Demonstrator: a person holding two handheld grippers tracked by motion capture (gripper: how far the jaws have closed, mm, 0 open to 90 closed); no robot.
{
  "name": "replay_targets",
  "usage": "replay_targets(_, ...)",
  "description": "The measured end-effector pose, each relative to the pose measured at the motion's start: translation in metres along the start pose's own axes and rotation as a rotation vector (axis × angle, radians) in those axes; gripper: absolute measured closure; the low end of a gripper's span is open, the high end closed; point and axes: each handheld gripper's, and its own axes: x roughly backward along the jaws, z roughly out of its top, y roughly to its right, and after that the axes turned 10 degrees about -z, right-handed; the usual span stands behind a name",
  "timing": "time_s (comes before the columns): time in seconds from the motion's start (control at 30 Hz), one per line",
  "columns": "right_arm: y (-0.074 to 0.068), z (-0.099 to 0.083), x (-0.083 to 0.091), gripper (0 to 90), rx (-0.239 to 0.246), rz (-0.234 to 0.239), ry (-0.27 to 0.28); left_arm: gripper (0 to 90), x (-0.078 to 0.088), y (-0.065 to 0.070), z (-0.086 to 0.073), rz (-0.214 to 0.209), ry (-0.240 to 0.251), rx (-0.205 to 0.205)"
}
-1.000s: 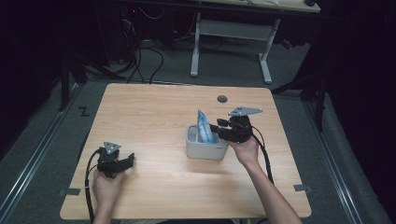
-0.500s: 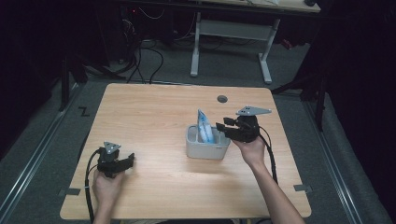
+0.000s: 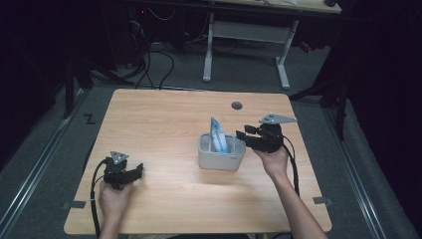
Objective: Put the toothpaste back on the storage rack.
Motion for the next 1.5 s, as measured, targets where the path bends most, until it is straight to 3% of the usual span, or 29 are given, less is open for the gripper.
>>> replay_targets(1.5,0.027,-0.018,0.034,51.5,-0.053,-0.055,0.029,28.8,0.0,0.0,0.0,0.0,0.0,0.0)
